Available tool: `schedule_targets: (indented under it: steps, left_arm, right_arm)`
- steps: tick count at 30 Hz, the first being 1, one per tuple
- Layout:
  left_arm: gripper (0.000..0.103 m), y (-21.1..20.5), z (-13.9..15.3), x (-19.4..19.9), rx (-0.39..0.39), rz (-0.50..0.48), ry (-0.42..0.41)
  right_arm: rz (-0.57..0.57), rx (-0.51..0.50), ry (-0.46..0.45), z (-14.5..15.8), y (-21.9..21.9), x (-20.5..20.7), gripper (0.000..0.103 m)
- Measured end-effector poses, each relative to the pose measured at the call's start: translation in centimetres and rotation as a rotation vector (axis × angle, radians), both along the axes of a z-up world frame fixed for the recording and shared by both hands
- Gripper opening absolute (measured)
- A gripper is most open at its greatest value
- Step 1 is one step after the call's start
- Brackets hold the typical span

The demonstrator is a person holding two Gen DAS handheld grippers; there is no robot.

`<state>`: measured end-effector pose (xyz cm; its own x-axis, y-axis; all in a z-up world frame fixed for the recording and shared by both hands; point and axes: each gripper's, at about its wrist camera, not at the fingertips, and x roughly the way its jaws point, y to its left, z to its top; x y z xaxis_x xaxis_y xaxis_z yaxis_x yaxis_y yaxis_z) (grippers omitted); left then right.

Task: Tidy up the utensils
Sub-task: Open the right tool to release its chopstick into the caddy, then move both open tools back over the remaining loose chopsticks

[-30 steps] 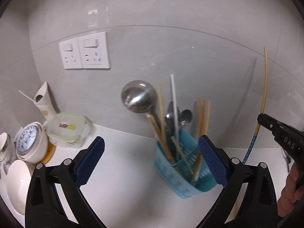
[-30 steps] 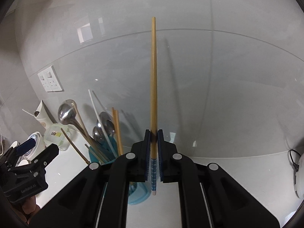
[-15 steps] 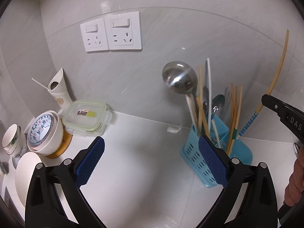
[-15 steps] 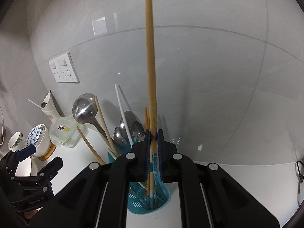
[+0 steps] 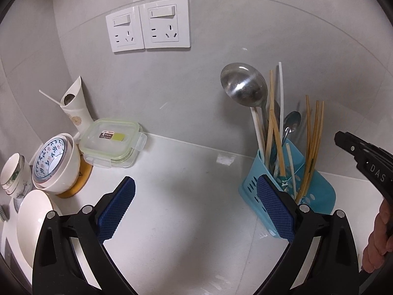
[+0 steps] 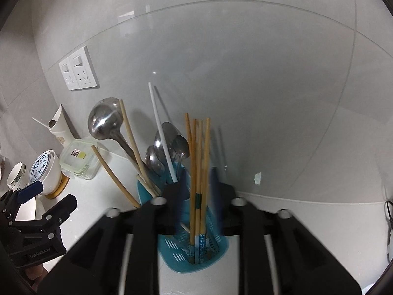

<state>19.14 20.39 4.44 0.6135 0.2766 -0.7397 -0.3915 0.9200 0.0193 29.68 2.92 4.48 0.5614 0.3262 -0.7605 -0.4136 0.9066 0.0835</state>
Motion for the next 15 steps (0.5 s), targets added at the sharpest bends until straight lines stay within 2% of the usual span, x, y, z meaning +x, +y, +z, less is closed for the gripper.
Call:
schedule_targets:
  steps: [1, 3, 10, 13, 15]
  left_arm:
    - [0.097, -0.1, 0.0, 0.0, 0.001, -0.003, 0.002]
    - [0.097, -0.4, 0.1, 0.0, 0.004, -0.006, 0.002]
    - [0.097, -1.9, 0.7, -0.4, 0.001, -0.027, -0.002]
    - [0.097, -2.9, 1.0, -1.0, -0.009, -0.040, -0.006]
    - [0.097, -3.7, 1.2, -1.3, -0.012, -0.051, -0.003]
  right_arm:
    - [-0.009, 0.007, 0.000, 0.1, -0.3, 0.0, 0.044]
    - [-0.018, 0.004, -0.004, 0.2, -0.8, -0.2, 0.045]
    - [-0.075, -0.013, -0.012, 0.7, -3.5, -1.2, 0.084]
    - [-0.115, -0.020, -0.030, 1.1, -5.3, -2.0, 0.094]
    - [-0.144, -0.038, -0.038, 1.3, -6.6, -2.6, 0.095]
